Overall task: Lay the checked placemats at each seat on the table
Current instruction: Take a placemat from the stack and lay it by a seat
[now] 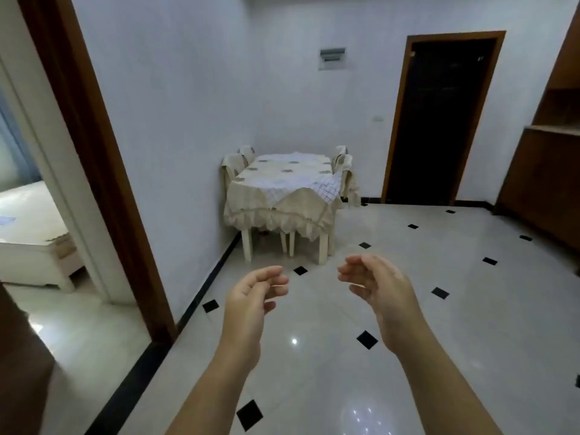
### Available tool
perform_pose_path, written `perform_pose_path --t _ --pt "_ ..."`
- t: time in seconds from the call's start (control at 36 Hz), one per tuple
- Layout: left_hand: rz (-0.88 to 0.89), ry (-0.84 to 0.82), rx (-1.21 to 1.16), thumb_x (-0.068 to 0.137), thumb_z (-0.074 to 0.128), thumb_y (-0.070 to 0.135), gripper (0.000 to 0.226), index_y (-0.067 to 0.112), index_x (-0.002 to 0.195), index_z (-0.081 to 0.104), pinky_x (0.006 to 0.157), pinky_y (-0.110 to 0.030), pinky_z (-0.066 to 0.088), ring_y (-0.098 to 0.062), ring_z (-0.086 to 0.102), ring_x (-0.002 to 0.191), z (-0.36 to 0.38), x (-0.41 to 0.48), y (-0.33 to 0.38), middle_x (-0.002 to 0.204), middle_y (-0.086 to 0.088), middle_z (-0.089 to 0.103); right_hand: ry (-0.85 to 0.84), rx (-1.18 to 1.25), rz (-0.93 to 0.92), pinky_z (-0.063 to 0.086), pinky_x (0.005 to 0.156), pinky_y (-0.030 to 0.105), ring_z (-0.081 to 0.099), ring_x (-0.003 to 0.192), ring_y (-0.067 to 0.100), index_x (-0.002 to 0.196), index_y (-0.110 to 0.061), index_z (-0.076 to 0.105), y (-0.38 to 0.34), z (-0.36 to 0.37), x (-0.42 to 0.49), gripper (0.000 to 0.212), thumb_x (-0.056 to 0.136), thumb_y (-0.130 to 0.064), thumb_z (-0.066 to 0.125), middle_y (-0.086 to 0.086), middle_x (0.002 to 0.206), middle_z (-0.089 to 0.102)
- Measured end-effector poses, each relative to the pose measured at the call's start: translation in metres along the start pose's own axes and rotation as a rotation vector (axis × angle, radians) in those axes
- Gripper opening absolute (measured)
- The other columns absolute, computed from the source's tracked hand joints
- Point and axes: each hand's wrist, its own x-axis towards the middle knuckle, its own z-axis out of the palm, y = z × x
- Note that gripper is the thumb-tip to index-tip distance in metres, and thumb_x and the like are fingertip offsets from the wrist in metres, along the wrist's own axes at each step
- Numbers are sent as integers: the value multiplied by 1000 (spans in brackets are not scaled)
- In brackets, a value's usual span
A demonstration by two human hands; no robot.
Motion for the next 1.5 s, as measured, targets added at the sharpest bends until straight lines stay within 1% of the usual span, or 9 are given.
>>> perform_pose_path --t 0.08,0.31,0.5,0.81,0.97,1.14,1.25,1.42,1.5 --pt "9 3 28 95 38 2 32 17 91 66 83 -33 47 -13 63 77 13 29 -10 80 1 70 -6 13 -10 47 84 37 64 79 21 82 -11 63 5 -3 33 29 97 -12 38 4 76 69" --pt "29 20 3 94 37 1 34 18 87 66 77 -29 44 -11 62 73 78 137 -24 74 6 71 -54 26 -51 46 87 39 63 82 21 83 -12 63 8 -20 155 29 96 -12 38 5 78 68" --pt "46 46 -19 93 37 0 36 18 86 66 72 -27 44 -10 62 69 128 221 -36 73 6 71 -85 99 -23 46 83 35 63 77 18 81 -12 63 16 -27 256 29 95 -11 38 1 72 69" --pt "24 77 -22 92 37 -1 36 19 85 66 70 -26 41 -5 61 64 164 355 -65 72 7 71 -64 59 43 46 83 35 64 76 19 82 -11 64 50 -24 388 27 94 -10 40 2 72 69" --pt "5 48 -7 92 37 -1 36 19 86 66 71 -26 41 -6 61 66 173 447 -87 77 5 70 -73 37 49 46 81 35 64 75 18 80 -12 64 76 4 477 25 92 -10 43 -1 68 70" --pt "-9 93 -47 91 38 0 35 20 85 66 69 -23 40 -4 61 64 163 569 -101 77 5 70 -116 41 70 49 64 20 63 68 15 79 -11 63 99 57 589 24 92 -9 44 3 70 68" --pt "-34 108 -64 91 37 0 34 19 85 65 67 -21 40 -4 60 63 159 654 -101 78 3 69 -146 54 100 47 68 27 63 69 17 81 -8 63 105 100 668 23 92 -8 44 7 73 66" --pt "-26 115 -59 91 37 -2 34 18 84 65 70 -23 41 -7 60 66 161 763 -101 80 0 68 -162 36 90 47 69 25 64 72 16 82 -10 63 119 135 765 24 94 -10 42 5 75 66" --pt "-55 91 -59 91 37 -3 33 15 85 64 67 -19 43 -9 59 65 167 807 -109 77 -1 67 -129 56 123 47 68 25 63 70 16 79 -11 62 128 144 810 25 94 -9 42 5 74 66"
